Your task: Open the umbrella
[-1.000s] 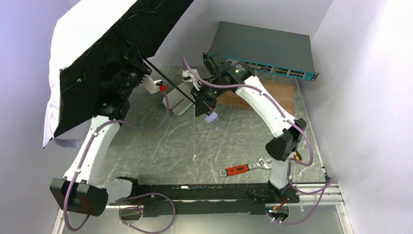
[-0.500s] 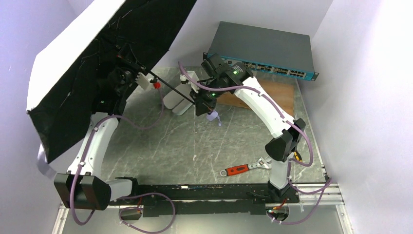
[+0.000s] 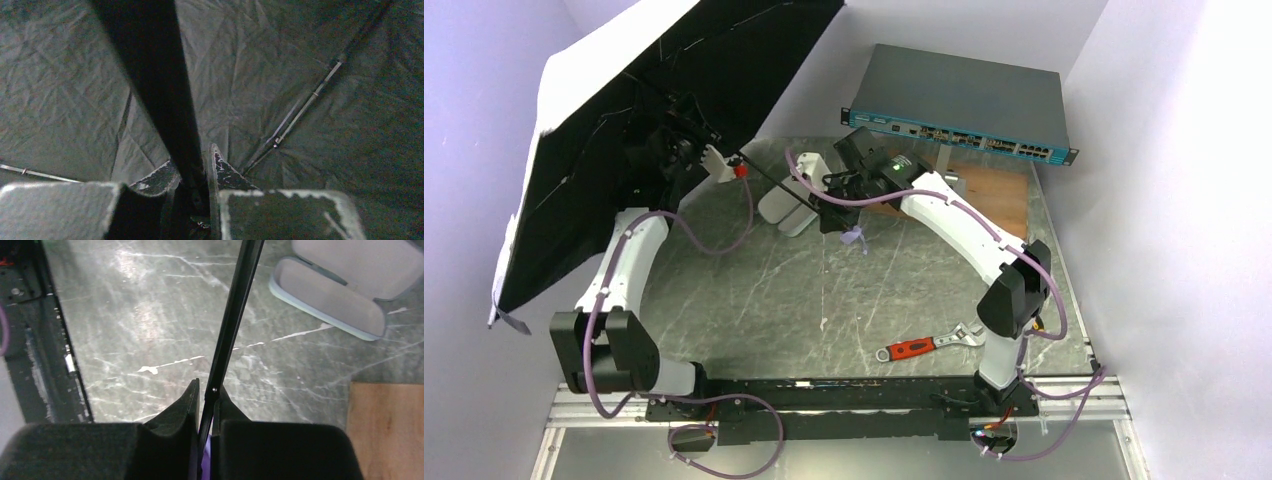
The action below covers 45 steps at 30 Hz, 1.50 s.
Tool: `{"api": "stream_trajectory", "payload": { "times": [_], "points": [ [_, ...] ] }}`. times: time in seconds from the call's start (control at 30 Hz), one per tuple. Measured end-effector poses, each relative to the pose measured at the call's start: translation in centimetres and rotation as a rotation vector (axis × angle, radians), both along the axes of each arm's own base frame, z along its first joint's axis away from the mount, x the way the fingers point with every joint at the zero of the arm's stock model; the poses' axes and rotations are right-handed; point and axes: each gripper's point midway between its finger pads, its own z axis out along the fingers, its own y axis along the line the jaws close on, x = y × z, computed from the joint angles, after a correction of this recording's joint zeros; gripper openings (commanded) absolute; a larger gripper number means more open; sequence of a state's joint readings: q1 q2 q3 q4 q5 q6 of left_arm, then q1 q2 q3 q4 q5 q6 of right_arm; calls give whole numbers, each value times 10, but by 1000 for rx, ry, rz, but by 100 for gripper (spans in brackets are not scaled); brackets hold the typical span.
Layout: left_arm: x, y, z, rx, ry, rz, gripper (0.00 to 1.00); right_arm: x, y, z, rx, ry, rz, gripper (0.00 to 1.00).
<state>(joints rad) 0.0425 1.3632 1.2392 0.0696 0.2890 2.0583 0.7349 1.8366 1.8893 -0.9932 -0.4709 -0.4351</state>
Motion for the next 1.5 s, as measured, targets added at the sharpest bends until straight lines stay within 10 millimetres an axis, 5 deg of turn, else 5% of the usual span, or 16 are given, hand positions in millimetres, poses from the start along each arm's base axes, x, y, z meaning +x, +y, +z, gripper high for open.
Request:
{"api": "stream_trajectory", "payload": {
  "times": [0.33, 0.83, 1.07, 1.27, 1.5],
  "points": [
    [34, 9, -11, -2, 45, 12, 9, 31, -2, -5, 12, -185, -51, 0],
    [60, 18, -10, 0, 78, -20, 19, 49, -2, -21, -5, -306, -70, 0],
    [64, 20, -5, -5, 70, -54, 17, 51, -2, -17, 9, -333, -69, 0],
    [63, 26, -3, -9, 66, -70, 0, 50, 3, -14, 21, -343, -61, 0],
    [36, 29, 10, -18, 23, -47, 0, 42, 7, 7, 36, -298, -21, 0]
  ]
}}
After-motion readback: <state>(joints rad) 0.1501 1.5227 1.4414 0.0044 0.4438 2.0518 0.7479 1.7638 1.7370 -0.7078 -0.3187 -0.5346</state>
